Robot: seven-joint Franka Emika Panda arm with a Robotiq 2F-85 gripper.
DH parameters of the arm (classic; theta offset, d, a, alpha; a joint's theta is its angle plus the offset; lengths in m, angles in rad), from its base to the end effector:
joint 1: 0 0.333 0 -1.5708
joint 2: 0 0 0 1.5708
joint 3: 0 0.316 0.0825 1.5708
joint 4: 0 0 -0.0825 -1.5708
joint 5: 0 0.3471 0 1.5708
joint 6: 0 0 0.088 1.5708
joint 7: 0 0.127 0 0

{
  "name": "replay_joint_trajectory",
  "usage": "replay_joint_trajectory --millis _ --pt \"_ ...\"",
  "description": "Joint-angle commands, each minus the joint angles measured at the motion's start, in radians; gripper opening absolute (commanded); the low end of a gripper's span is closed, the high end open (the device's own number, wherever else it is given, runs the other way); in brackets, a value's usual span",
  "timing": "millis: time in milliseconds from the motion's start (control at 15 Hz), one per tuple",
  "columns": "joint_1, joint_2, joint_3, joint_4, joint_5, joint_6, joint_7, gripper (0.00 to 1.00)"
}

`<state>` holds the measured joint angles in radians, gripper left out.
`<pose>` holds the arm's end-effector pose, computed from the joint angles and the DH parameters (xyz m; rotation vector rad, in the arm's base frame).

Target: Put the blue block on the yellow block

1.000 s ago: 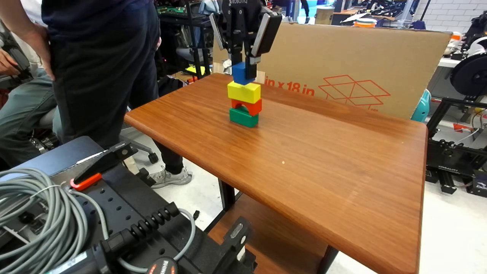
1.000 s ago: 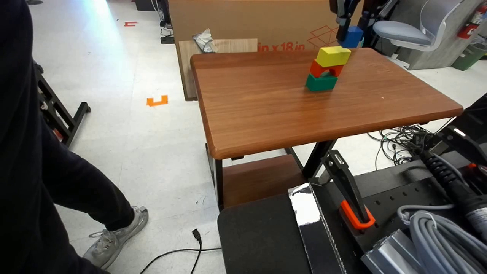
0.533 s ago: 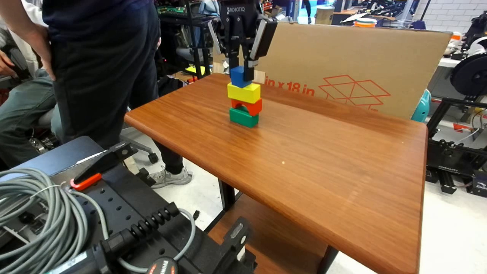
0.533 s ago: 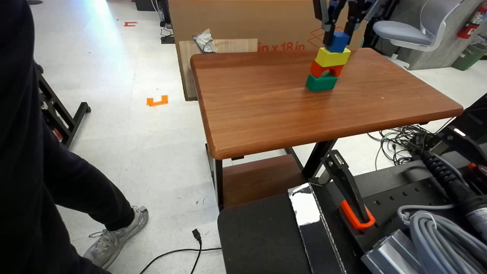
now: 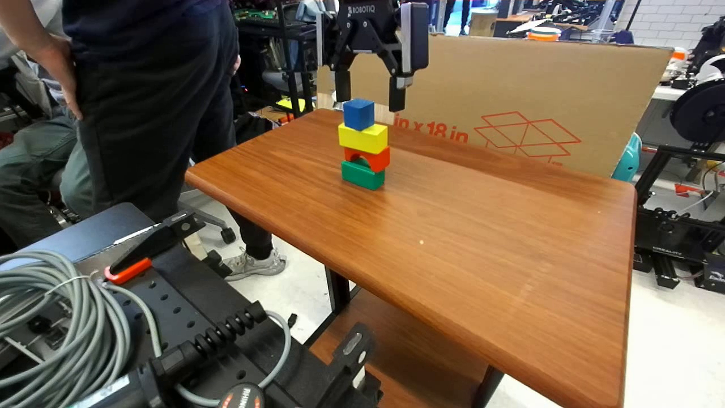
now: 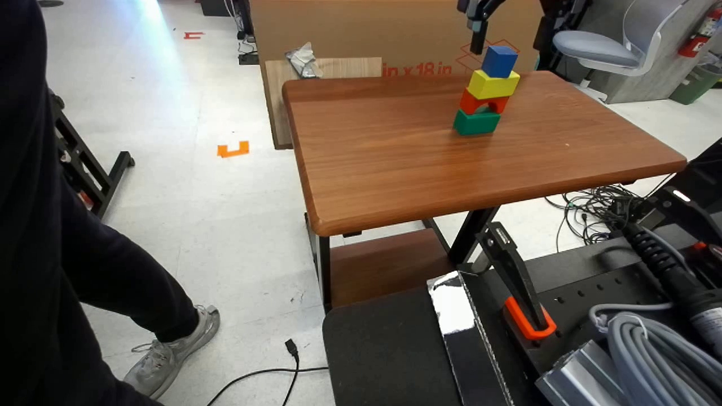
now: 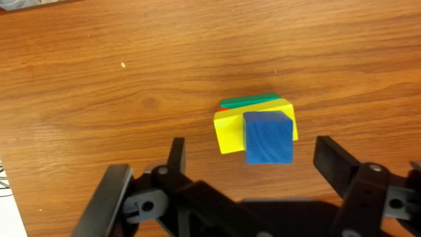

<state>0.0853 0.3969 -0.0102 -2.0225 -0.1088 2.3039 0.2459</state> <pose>0.5612 0.0385 0.2505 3.0365 -0.1409 -0.1539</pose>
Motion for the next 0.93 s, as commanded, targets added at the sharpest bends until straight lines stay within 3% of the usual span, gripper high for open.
replay_joint_trajectory --millis 0,267,400,467,533,867 --pt "0.011 -0.09 -0.021 -0.05 -0.008 -0.047 0.046 1.0" --pt "0.003 -0.256 -0.011 -0.155 0.007 -0.13 0.059 1.0" --pt "-0.005 -0.323 -0.002 -0.189 0.019 -0.229 0.055 1.0" --pt "-0.005 -0.34 -0.003 -0.207 -0.002 -0.279 0.076 1.0" --pt "-0.012 -0.266 0.002 -0.142 0.002 -0.217 0.053 1.0" --pt "-0.016 -0.326 0.006 -0.199 0.002 -0.264 0.064 1.0"
